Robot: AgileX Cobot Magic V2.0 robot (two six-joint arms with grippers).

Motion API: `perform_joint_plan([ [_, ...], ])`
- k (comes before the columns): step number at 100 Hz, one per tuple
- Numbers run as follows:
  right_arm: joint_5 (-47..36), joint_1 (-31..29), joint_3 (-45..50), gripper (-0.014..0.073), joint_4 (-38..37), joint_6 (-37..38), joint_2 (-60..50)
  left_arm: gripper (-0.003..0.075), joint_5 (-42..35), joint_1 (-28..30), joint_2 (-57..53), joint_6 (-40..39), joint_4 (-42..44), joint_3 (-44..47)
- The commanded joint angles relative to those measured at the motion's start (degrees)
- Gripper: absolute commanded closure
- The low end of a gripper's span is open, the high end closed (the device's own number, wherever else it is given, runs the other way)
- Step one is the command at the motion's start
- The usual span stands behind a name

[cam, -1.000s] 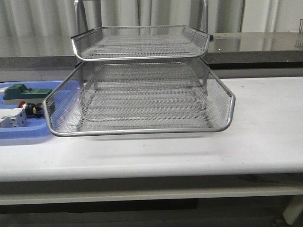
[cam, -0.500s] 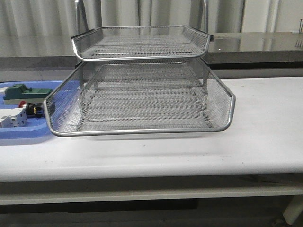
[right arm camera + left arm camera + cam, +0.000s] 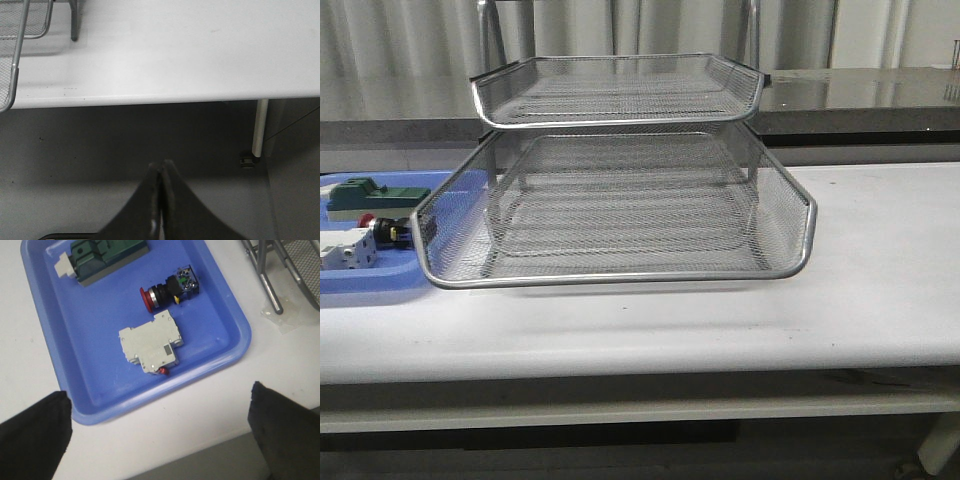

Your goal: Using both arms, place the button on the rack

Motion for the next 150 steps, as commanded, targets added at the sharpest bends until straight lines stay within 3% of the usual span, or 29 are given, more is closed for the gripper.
perform_joint_plan([
  [1, -2.8, 0.11, -1.89, 0.0664, -1.19, 0.03, -0.01, 0.0041, -3.18, -0.25, 1.74, 4.26, -1.86, -5.06],
  [46, -2.8, 0.11, -1.89, 0.0664, -1.19, 0.03, -0.01, 0.0041, 10.13, -1.33, 26.6, 21.46, -2.81, -31.31],
  [68, -2.8, 0.11, -1.89, 0.0664, -1.19, 0.03, -0.01, 0.0041, 10.54, -3.52, 34.01, 23.32, -1.43, -38.3],
  [88, -2.8, 0.11, -1.89, 0.0664, -1.19, 0.03, -0.01, 0.0041, 10.67, -5.42, 38.74, 23.32, 3.62, -40.78],
  [150, -2.8, 0.11, -1.89, 0.0664, -1.19, 0.03, -0.01, 0.0041, 7.87, -5.19, 44.64, 26.33, 4.1, -41.26],
])
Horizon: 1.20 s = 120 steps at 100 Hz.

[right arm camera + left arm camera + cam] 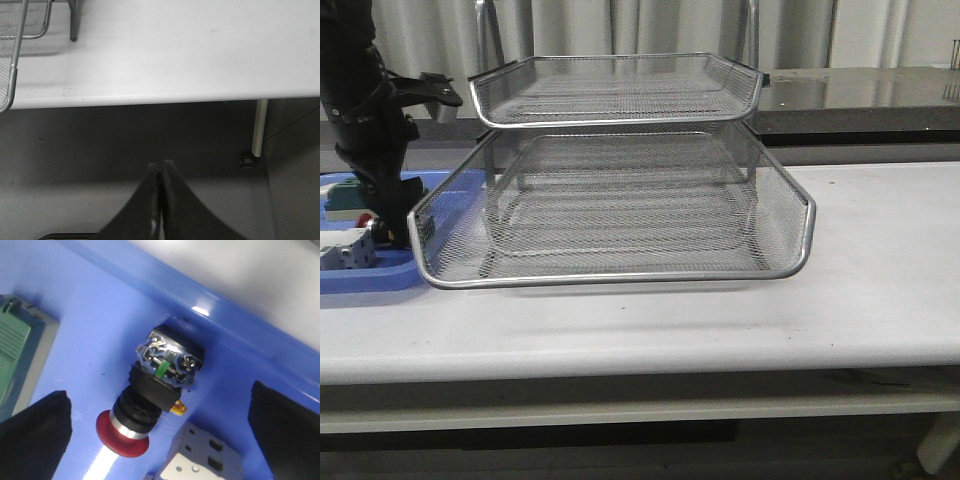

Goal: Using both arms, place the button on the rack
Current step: 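Lower the left gripper onto the red push button and grasp it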

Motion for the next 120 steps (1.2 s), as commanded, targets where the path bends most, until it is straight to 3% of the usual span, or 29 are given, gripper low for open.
perform_joint_plan([
  [1, -2.8, 0.11, -1.89, 0.0664, -1.19, 0.03, -0.01, 0.0041, -1.98, -0.01, -2.85, 0.2, 0.31, -1.95],
  [96, -2.8, 0.11, -1.89, 0.0664, -1.19, 0.03, -0.01, 0.0049, -8.42, 1.45, 2.07, 2.2, -0.62, -1.95],
  [111, -2.8, 0.11, -1.89, 0.0664, -1.19, 0.03, -0.01, 0.0127, -8.19, 2.05, 2.07, 2.2, -1.96, -1.95],
  [120, -2.8, 0.11, -1.89, 0.0664, -1.19, 0.03, -0.01, 0.0237, -7.93, 2.05, 2.07, 2.2, -2.24, -1.95],
])
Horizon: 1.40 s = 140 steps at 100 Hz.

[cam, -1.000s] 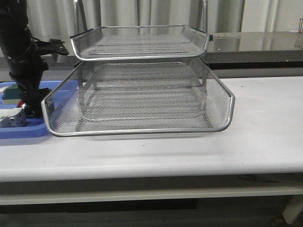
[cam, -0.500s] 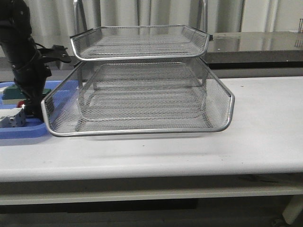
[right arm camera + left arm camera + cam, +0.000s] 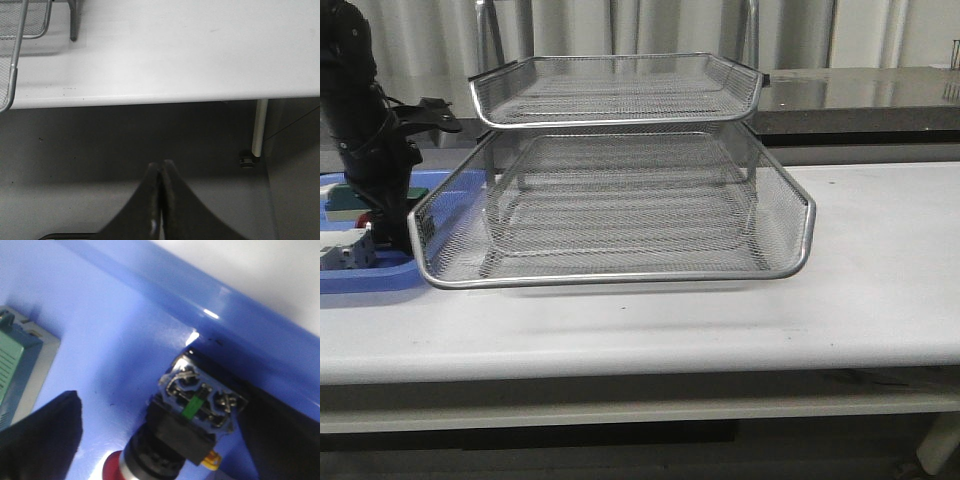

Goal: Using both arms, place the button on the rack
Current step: 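Lower the left gripper onto the red push button and grasp it, then carry the red push button with the left gripper over the pulled-out tier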

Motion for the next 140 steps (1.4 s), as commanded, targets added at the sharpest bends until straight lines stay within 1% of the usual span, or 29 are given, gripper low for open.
perform_joint_plan([
  [1, -2.8, 0.11, -1.89, 0.0664, -1.19, 0.03, -0.01, 0.0246, -1.49, 0.38, -2.53, 0.07, -0.19, -1.2],
  [4, -2.8, 0.11, -1.89, 0.0664, -1.19, 0.03, -0.01, 0.0294, -1.49, 0.38, -2.53, 0.07, -0.44, -1.2],
  [5, -2.8, 0.11, -1.89, 0.0664, -1.19, 0.03, -0.01, 0.0294, -1.49, 0.38, -2.53, 0.07, -0.6, -1.2],
  [6, -2.8, 0.11, -1.89, 0.0664, -1.19, 0.03, -0.01, 0.0323, -1.49, 0.38, -2.53, 0.2, -0.79, -1.2],
  [8, -2.8, 0.11, -1.89, 0.0664, -1.19, 0.03, -0.01, 0.0342, -1.49, 0.38, -2.53, 0.21, -0.91, -1.2],
  [12, -2.8, 0.11, -1.89, 0.0664, -1.19, 0.03, -0.01, 0.0405, -1.49, 0.38, -2.53, 0.36, -1.22, -1.2],
  [28, -2.8, 0.11, -1.89, 0.0664, -1.19, 0.03, -0.01, 0.0562, -1.49, 0.38, -2.53, 0.36, -1.37, -1.2],
  [38, -2.8, 0.11, -1.89, 0.0664, -1.19, 0.03, -0.01, 0.0636, -1.49, 0.38, -2.76, 0.36, -1.37, -1.2],
  [49, -2.8, 0.11, -1.89, 0.0664, -1.19, 0.03, -0.01, 0.0687, -1.49, 0.38, -3.68, 0.36, -1.37, -1.2],
  [58, -2.8, 0.11, -1.89, 0.0664, -1.19, 0.03, -0.01, 0.0708, -1.49, 0.38, -4.85, 0.25, -1.37, -1.2],
  [71, -2.8, 0.11, -1.89, 0.0664, -1.19, 0.03, -0.01, 0.0708, -1.77, 0.38, -7.09, -2.53, -1.37, -1.33],
  [88, -2.8, 0.11, -1.89, 0.0664, -1.19, 0.03, -0.01, 0.0708, -0.97, 0.38, -10.4, -2.69, -1.37, -2.5],
  [97, -2.8, 0.11, -1.89, 0.0664, -1.19, 0.03, -0.01, 0.0708, 1.11, 0.38, -12.13, -4.11, -1.37, -3.65],
  [109, -2.8, 0.11, -1.89, 0.0664, -1.19, 0.03, -0.01, 0.0708, 4.89, 0.38, -14.33, -4.12, -1.37, -4.79],
  [140, -2.8, 0.11, -1.89, 0.0664, -1.19, 0.03, -0.01, 0.0708, 13.64, 0.38, -20.02, -5.65, -2.74, -4.89],
])
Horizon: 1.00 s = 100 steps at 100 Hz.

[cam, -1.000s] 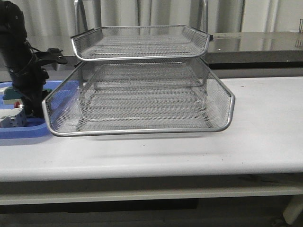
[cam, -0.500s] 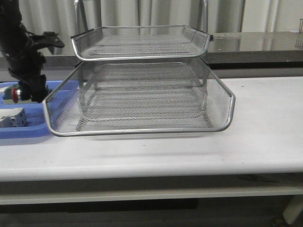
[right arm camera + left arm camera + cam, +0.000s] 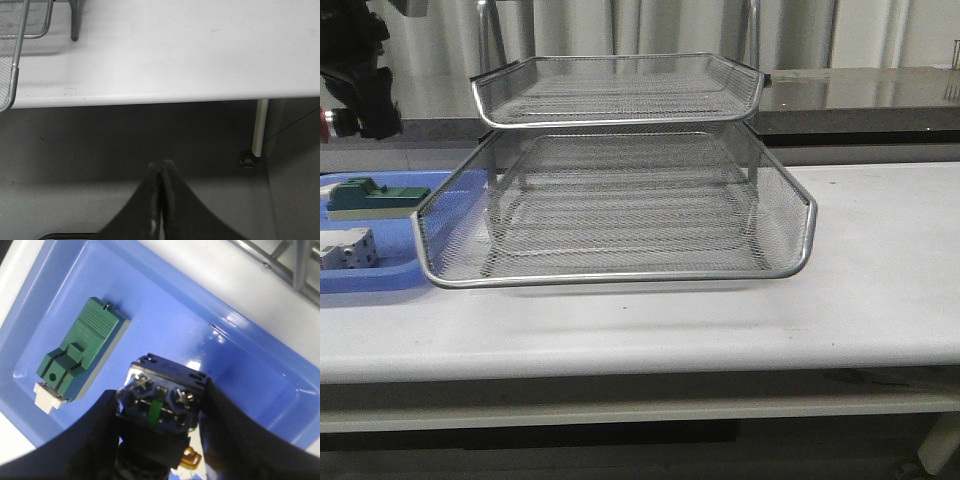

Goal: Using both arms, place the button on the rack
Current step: 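Carry the red push button with the left gripper over the pulled-out tier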

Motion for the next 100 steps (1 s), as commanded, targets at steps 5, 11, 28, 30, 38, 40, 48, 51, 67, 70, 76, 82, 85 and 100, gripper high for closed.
perform_joint_plan([
  [5, -2.8, 0.11, -1.89, 0.0664, -1.19, 0.03, -0.01, 0.0708, 2.6, 0.28, -6.43, -0.92, -2.83, -1.92],
  [11, -2.8, 0.11, -1.89, 0.0664, -1.19, 0.03, -0.01, 0.0708, 4.38, 0.28, -7.36, -0.92, -4.34, -1.92],
  [28, -2.8, 0.11, -1.89, 0.0664, -1.19, 0.03, -0.01, 0.0708, 9.02, 0.28, -10.17, -2.51, -9.83, -1.92],
  [30, -2.8, 0.11, -1.89, 0.0664, -1.19, 0.03, -0.01, 0.0708, 9.02, 0.28, -10.42, -3.09, -10.41, -1.92],
  [38, -2.8, 0.11, -1.89, 0.0664, -1.19, 0.03, -0.01, 0.0708, 9.02, 0.07, -11.86, -3.95, -12.09, -1.92],
  [40, -2.8, 0.11, -1.89, 0.0664, -1.19, 0.03, -0.01, 0.0708, 9.02, -0.05, -12.25, -3.95, -12.55, -1.92],
  [48, -2.8, 0.11, -1.89, 0.0664, -1.19, 0.03, -0.01, 0.0708, 9.02, -0.81, -13.61, -5.21, -13.86, -1.92],
  [51, -2.8, 0.11, -1.89, 0.0664, -1.19, 0.03, -0.01, 0.0708, 9.02, -1.21, -13.97, -5.89, -13.99, -1.92],
  [67, -2.8, 0.11, -1.89, 0.0664, -1.19, 0.03, -0.01, 0.0708, 9.02, -5.32, -16.32, -8.5, -13.99, -1.92],
  [70, -2.8, 0.11, -1.89, 0.0664, -1.19, 0.03, -0.01, 0.0708, 9.02, -6.31, -16.84, -8.49, -13.99, -1.8],
  [76, -2.8, 0.11, -1.89, 0.0664, -1.19, 0.03, -0.01, 0.0708, 9.02, -8.81, -17.44, -8.49, -13.99, -1.41],
  [82, -2.8, 0.11, -1.89, 0.0664, -1.19, 0.03, -0.01, 0.0708, 9.02, -11.25, -17.8, -8.49, -13.99, -0.89],
  [85, -2.8, 0.11, -1.89, 0.0664, -1.19, 0.03, -0.01, 0.0708, 9.02, -12.8, -17.91, -8.49, -13.99, -0.73],
  [100, -2.8, 0.11, -1.89, 0.0664, -1.19, 0.03, -0.01, 0.0708, 9.02, -19.39, -17.91, -8.49, -13.99, 0.47],
])
